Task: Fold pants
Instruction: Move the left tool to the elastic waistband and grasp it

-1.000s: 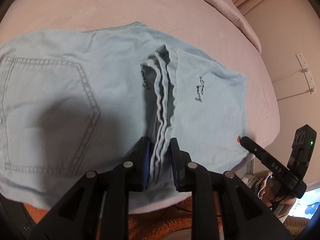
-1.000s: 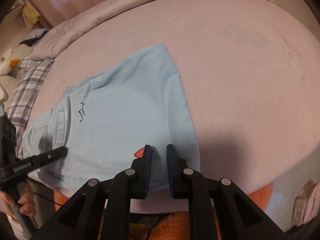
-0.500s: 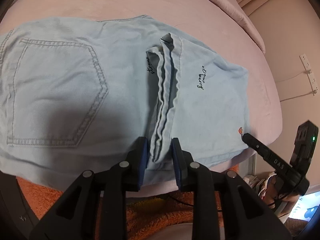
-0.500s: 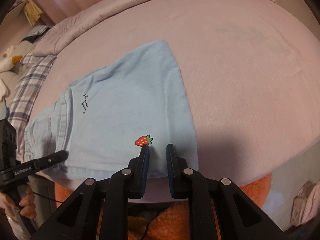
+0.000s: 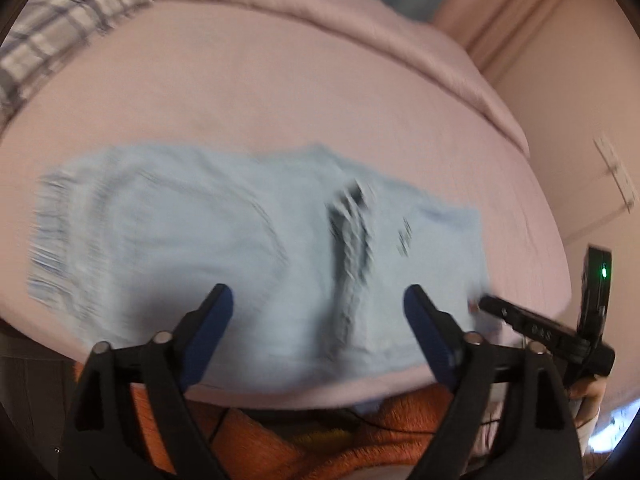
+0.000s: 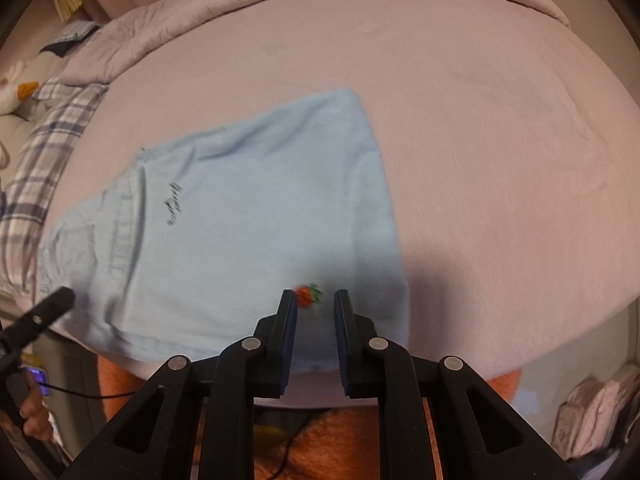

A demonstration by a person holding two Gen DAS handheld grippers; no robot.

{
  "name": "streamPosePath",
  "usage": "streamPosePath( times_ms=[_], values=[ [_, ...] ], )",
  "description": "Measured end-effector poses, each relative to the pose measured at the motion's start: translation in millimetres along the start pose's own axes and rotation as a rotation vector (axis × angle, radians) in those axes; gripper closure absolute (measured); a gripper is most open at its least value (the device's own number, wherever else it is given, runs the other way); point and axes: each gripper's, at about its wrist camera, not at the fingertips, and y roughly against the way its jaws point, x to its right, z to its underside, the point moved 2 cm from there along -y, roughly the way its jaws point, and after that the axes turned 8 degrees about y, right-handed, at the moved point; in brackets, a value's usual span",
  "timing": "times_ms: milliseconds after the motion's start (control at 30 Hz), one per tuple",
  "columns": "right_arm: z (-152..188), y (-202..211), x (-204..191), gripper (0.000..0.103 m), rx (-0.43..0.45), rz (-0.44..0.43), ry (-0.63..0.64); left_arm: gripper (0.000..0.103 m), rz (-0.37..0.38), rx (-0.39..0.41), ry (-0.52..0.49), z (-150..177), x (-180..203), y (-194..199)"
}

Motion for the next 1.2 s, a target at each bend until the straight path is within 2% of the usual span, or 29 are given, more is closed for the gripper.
streamPosePath(
  times_ms=[100,133,267,333,400,533,733,1200],
  values=[
    [-12,7,-10,0.049,0.059,0.009,0.017,0.007,-0.043,0.086,0.05,-14,-23,20],
    [-16,11,-14,0.043,0.083,0.012,0.027,0.006,-0.058,0.109,0.071,-16,-31,26],
    [-33,26,-28,0.029,0.18,0.0,0.07,0.004,-0.115,0.166,0.188,-26,-68,41],
    [-39,33,-35,0.018,0.233,-0.015,0.074,0.004,-0.139,0.18,0.241,-26,-87,46],
    [-45,36,-41,0.013,0.268,-0.029,0.073,0.004,-0.162,0.189,0.28,-26,-98,48],
    [-50,32,-49,0.012,0.296,-0.044,0.08,0.004,-0.202,0.193,0.342,-22,-121,49],
    [-46,15,-63,0.012,0.239,-0.052,0.106,0.004,-0.232,0.156,0.413,-14,-142,37],
    [-36,8,-67,0.012,0.173,-0.081,0.104,0.006,-0.182,0.071,0.503,4,-158,20]
  ],
)
